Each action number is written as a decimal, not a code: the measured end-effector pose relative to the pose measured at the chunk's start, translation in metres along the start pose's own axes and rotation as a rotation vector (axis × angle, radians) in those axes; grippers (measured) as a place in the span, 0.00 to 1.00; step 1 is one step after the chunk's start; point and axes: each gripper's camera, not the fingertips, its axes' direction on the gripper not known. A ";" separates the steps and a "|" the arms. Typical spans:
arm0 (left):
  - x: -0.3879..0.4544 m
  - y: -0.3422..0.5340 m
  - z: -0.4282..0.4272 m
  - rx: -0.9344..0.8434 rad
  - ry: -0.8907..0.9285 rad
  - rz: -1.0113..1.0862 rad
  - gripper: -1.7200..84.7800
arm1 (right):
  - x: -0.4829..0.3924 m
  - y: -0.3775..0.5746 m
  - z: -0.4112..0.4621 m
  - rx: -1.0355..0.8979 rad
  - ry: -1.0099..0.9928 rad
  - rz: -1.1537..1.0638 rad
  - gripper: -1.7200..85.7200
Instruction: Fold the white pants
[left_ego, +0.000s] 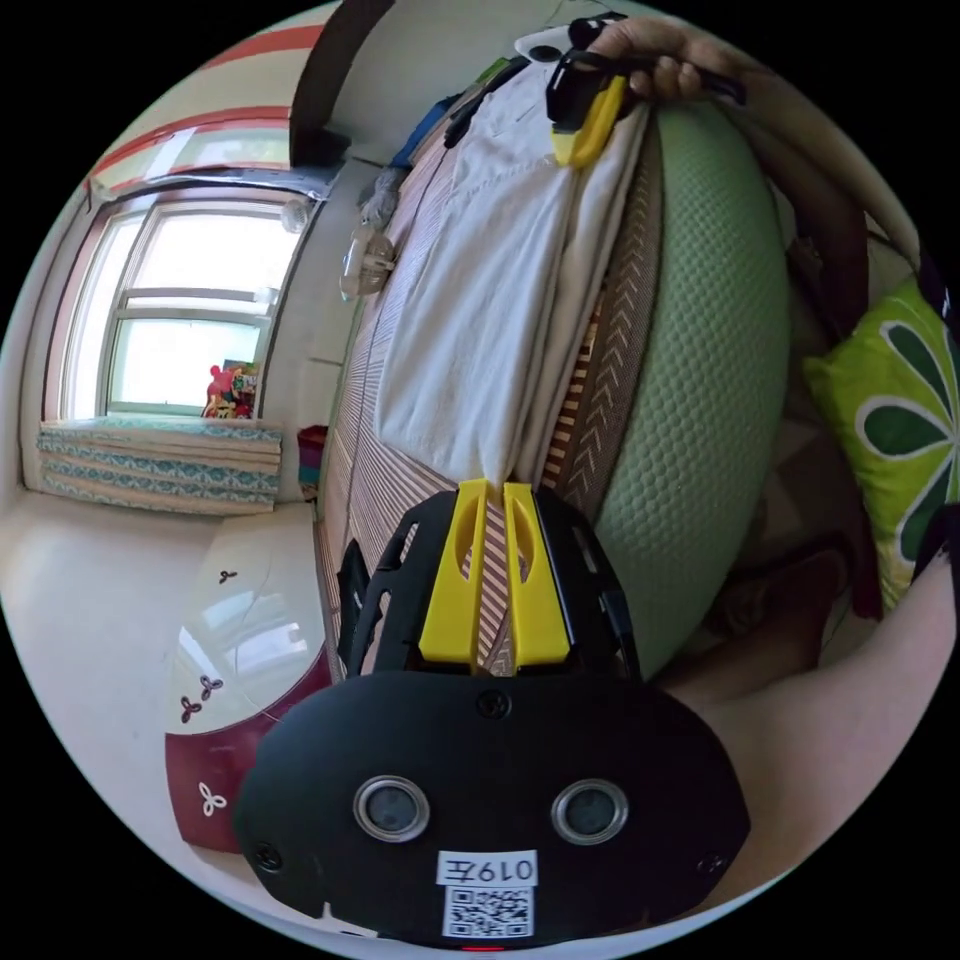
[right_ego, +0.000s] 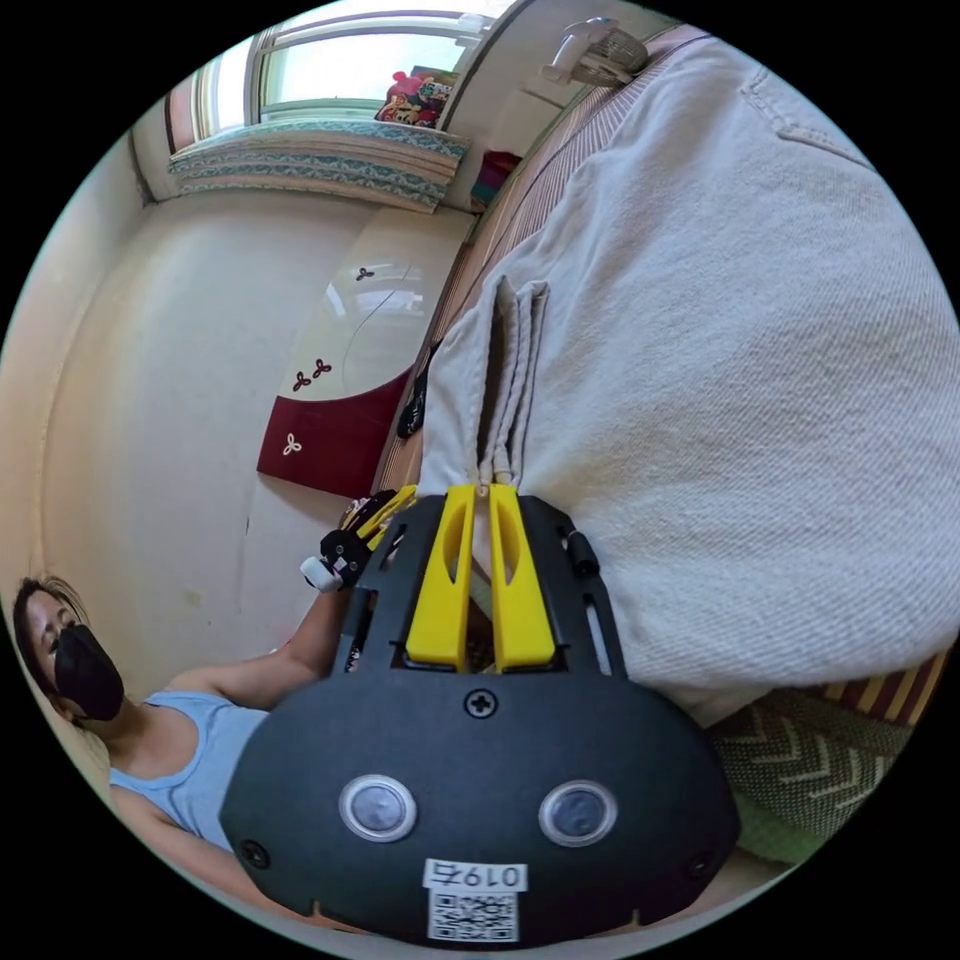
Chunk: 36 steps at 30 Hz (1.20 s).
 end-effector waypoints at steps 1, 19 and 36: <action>-0.003 0.001 0.002 0.002 0.007 -0.003 0.03 | -0.003 0.000 0.001 0.001 0.012 -0.011 0.02; -0.103 0.045 0.026 0.009 0.247 -0.183 0.03 | -0.008 -0.022 0.034 0.009 0.027 0.035 0.06; -0.327 0.087 0.194 0.189 0.538 -0.931 0.03 | -0.078 -0.037 0.046 0.092 0.217 -0.059 0.10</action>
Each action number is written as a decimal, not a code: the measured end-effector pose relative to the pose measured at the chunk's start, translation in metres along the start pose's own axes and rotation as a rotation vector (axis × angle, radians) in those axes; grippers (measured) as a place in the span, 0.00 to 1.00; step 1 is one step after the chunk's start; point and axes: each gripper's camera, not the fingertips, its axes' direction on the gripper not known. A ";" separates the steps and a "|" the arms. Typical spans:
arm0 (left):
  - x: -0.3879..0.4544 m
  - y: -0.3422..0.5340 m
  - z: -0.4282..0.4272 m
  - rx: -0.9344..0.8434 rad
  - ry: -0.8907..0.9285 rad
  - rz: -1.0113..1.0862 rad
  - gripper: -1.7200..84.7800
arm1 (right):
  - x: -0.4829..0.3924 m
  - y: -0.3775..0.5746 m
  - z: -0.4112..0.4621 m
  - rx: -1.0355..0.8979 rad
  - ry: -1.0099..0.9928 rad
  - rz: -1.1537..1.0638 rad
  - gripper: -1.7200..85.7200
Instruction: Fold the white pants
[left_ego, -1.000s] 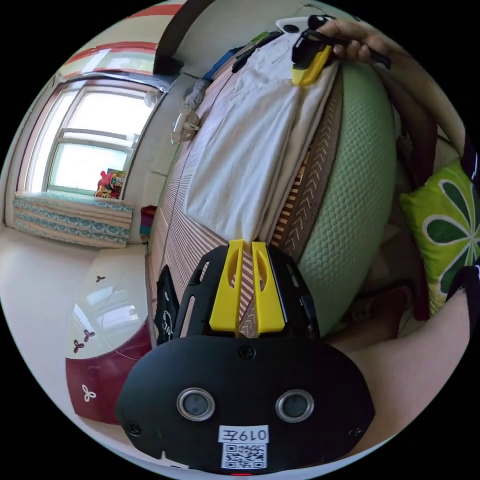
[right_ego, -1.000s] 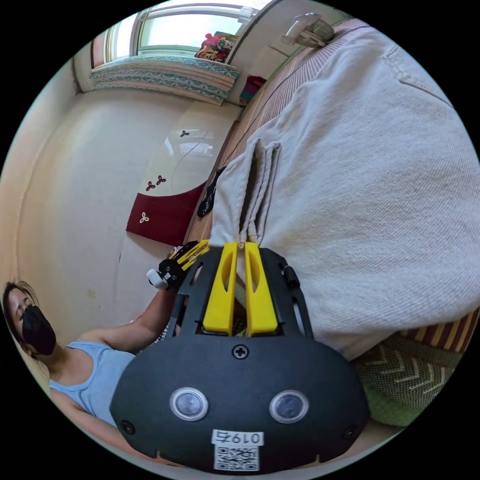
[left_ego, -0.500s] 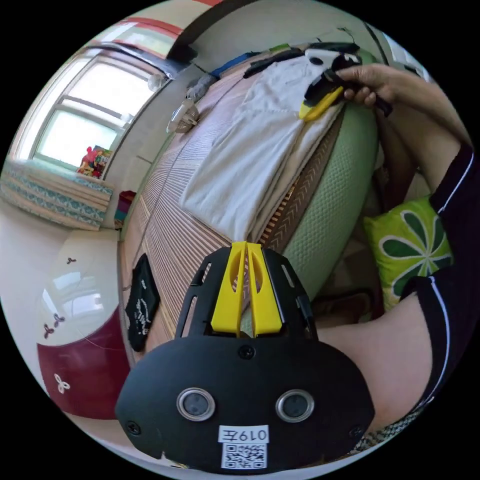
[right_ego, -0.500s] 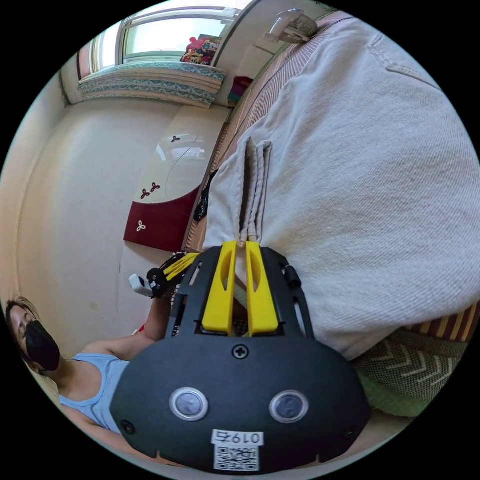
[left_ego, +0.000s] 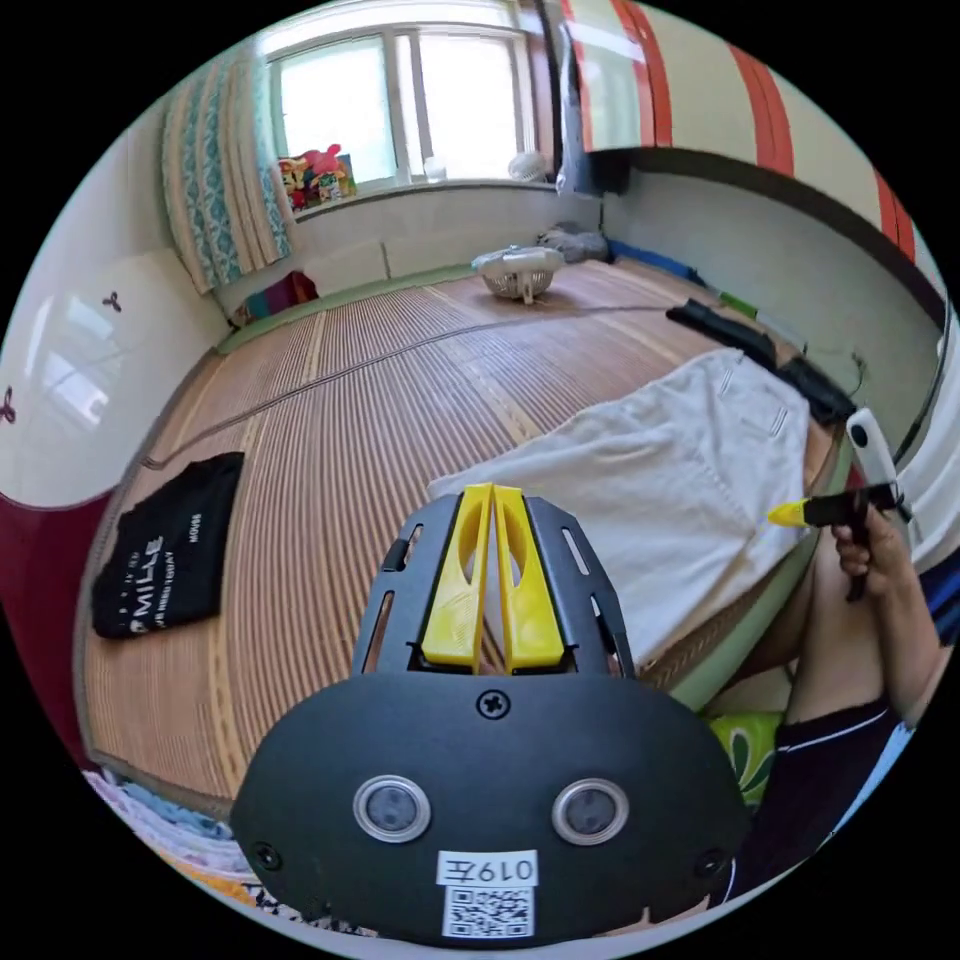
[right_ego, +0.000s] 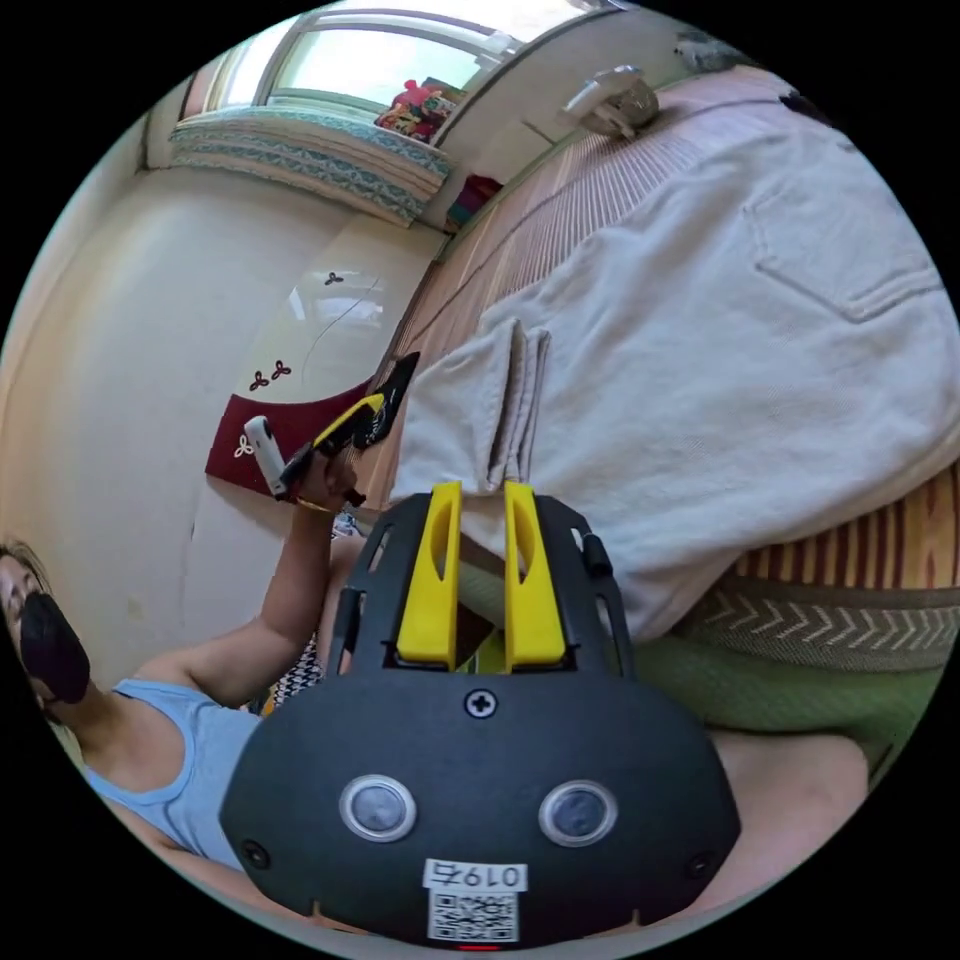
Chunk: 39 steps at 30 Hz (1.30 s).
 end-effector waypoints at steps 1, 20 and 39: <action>-0.014 -0.006 0.005 0.019 0.046 -0.034 0.03 | -0.015 -0.009 -0.005 0.021 0.008 -0.036 0.10; -0.085 -0.054 0.083 -0.126 0.010 0.054 0.03 | -0.002 -0.195 0.159 -0.333 0.137 -0.109 0.02; -0.098 -0.080 0.099 -0.127 -0.011 0.064 0.03 | 0.020 -0.241 0.147 -0.248 0.047 -0.135 0.12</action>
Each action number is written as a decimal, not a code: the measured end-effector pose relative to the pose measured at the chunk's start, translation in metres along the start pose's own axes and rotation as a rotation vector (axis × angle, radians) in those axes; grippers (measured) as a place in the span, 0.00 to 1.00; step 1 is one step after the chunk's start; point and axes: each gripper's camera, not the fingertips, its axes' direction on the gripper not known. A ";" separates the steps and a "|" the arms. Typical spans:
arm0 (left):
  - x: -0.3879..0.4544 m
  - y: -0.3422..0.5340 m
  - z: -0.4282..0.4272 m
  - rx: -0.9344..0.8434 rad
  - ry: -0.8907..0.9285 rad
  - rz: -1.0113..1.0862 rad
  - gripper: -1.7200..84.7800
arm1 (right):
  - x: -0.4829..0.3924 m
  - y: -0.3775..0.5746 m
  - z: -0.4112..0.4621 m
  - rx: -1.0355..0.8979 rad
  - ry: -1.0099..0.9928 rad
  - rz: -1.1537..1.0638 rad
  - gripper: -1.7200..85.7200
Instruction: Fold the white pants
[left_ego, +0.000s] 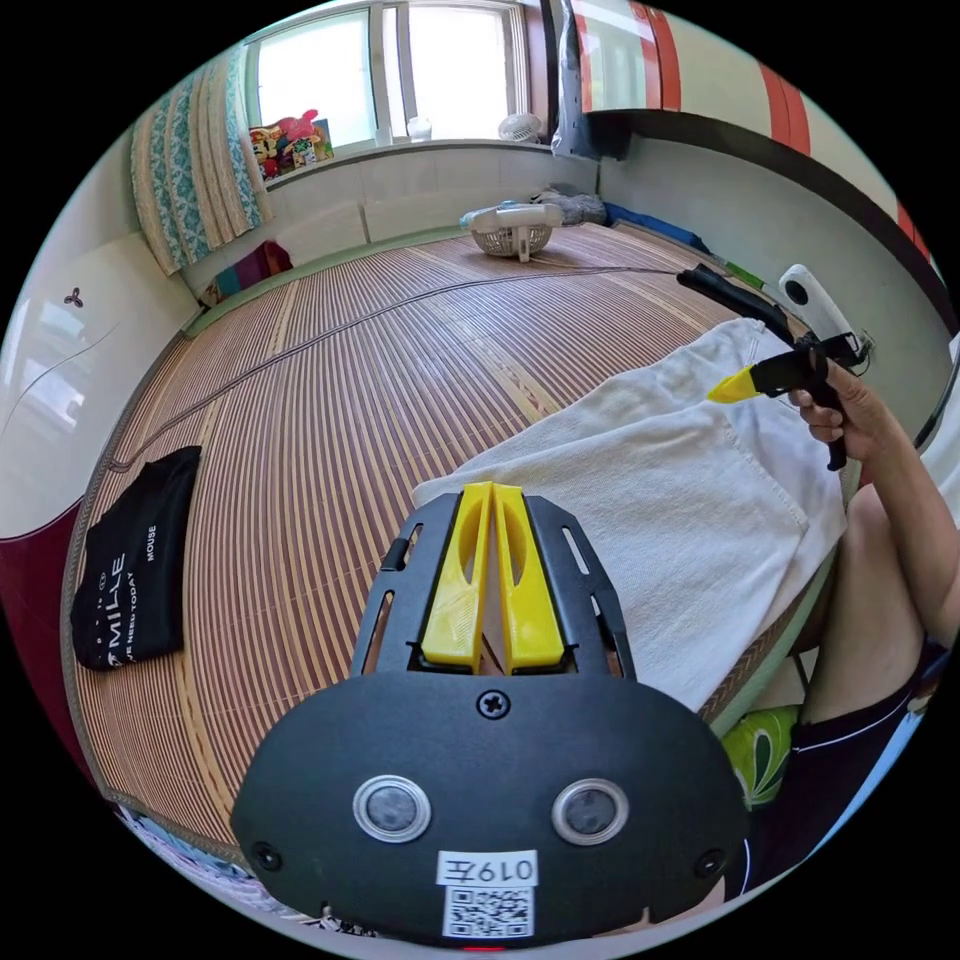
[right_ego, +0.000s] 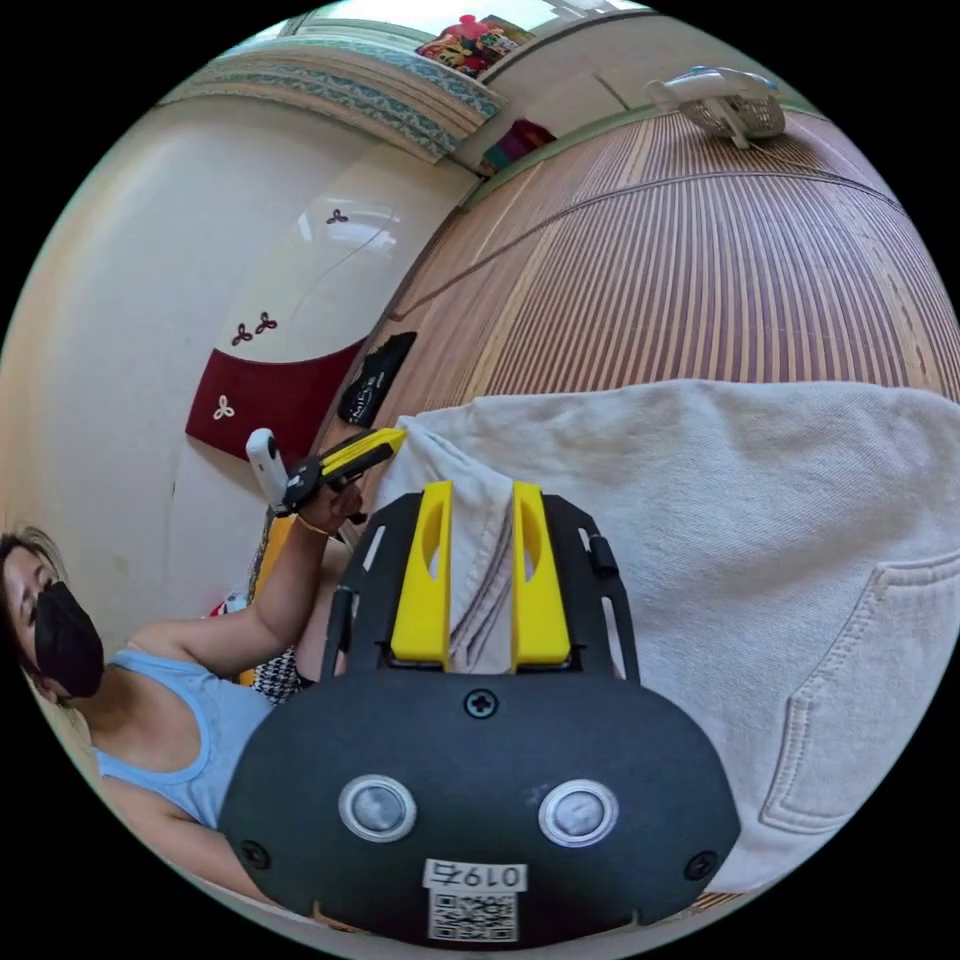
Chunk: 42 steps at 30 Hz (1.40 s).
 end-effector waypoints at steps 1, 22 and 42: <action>0.000 -0.001 0.001 0.001 -0.002 0.000 0.03 | 0.001 -0.004 0.001 0.002 0.009 -0.001 0.12; 0.015 -0.011 0.011 0.016 0.002 -0.009 0.03 | 0.054 -0.027 0.001 0.008 -0.234 0.089 0.07; 0.058 -0.012 0.018 0.005 -0.008 0.023 0.03 | -0.014 -0.049 0.029 -0.066 0.120 0.037 0.04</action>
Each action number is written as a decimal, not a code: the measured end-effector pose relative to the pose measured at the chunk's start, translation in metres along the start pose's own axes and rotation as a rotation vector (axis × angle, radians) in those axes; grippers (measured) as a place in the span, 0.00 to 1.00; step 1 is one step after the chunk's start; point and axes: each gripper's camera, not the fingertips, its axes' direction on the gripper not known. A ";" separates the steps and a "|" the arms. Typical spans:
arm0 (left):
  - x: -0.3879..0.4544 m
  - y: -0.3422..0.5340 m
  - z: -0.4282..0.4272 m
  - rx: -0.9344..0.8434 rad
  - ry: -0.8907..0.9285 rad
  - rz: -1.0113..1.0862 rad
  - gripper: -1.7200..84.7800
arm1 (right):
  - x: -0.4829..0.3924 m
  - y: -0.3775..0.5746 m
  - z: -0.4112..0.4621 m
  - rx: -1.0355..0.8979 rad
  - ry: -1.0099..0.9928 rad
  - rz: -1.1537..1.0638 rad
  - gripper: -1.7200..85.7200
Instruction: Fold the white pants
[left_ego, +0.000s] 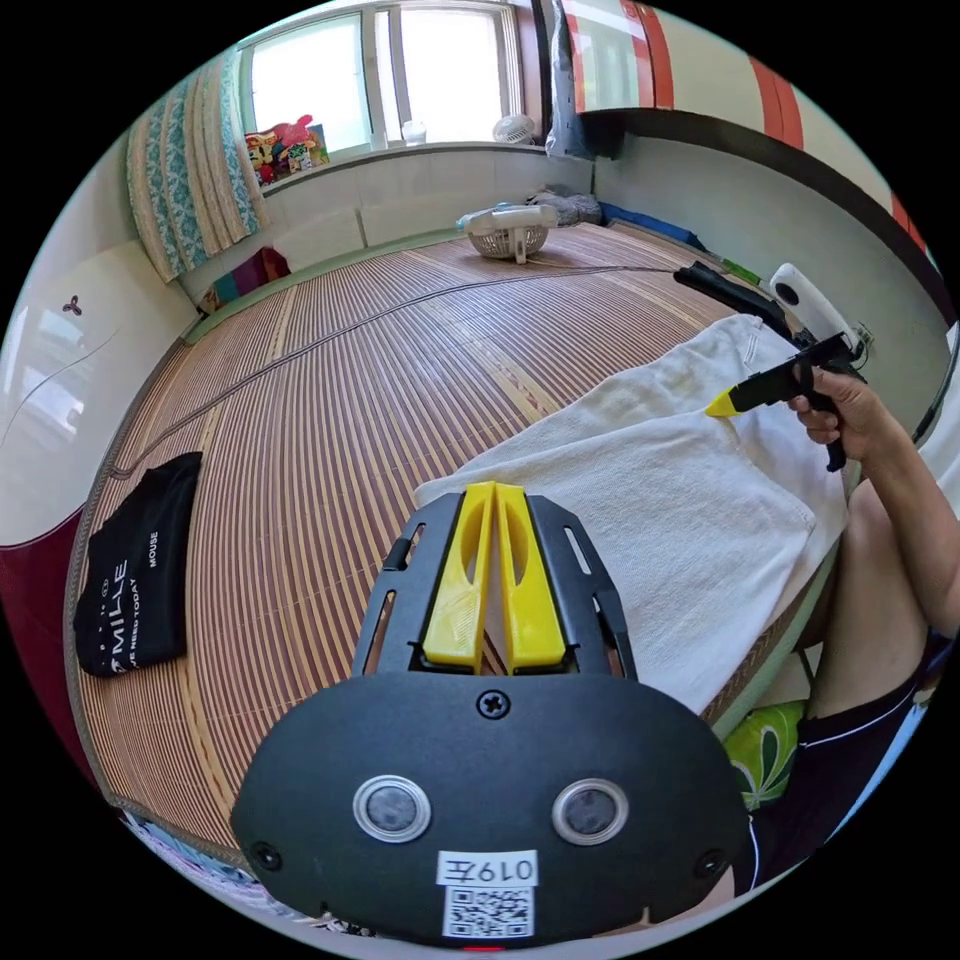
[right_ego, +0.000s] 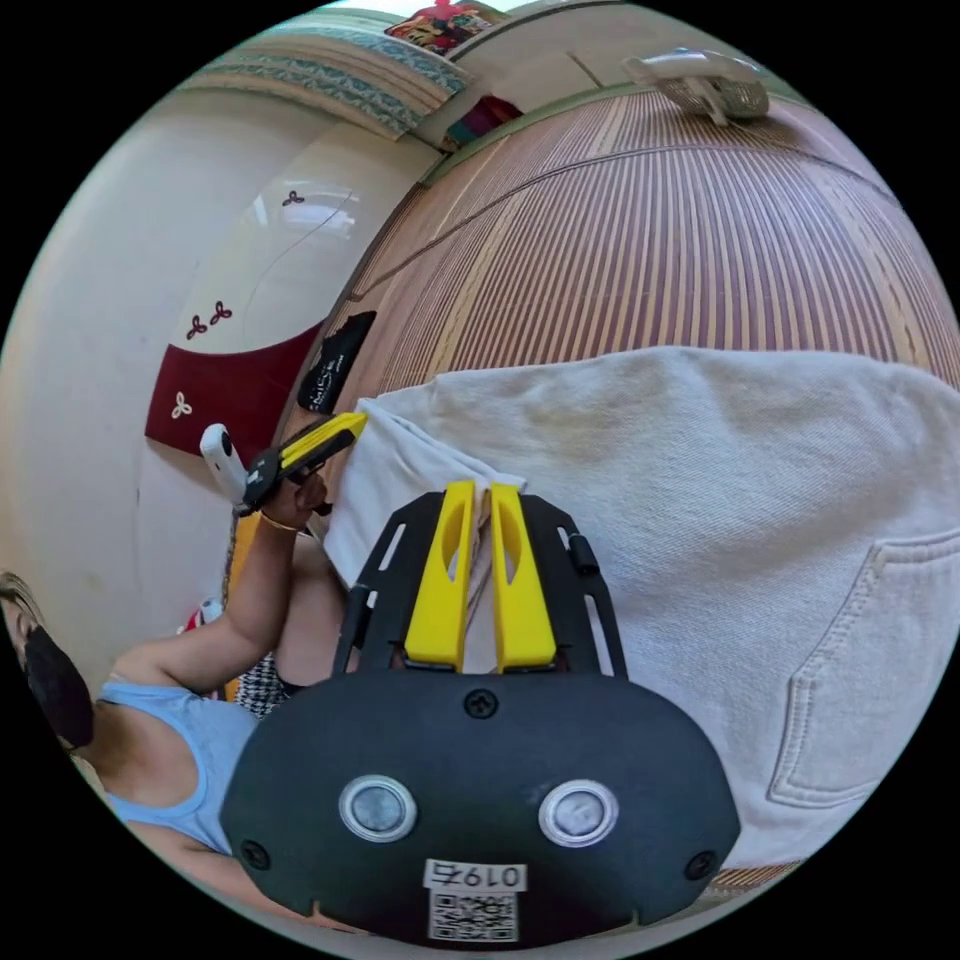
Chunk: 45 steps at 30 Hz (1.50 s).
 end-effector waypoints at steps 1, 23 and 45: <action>0.006 0.000 0.001 -0.005 -0.016 0.014 0.03 | -0.001 -0.001 0.004 -0.008 0.000 0.006 0.05; 0.083 0.006 0.001 0.013 -0.126 0.086 0.03 | -0.123 0.027 0.004 0.051 0.056 -0.175 0.04; 0.118 0.011 -0.058 0.180 0.051 0.034 0.03 | -0.258 0.065 0.037 -0.033 0.286 -0.414 0.01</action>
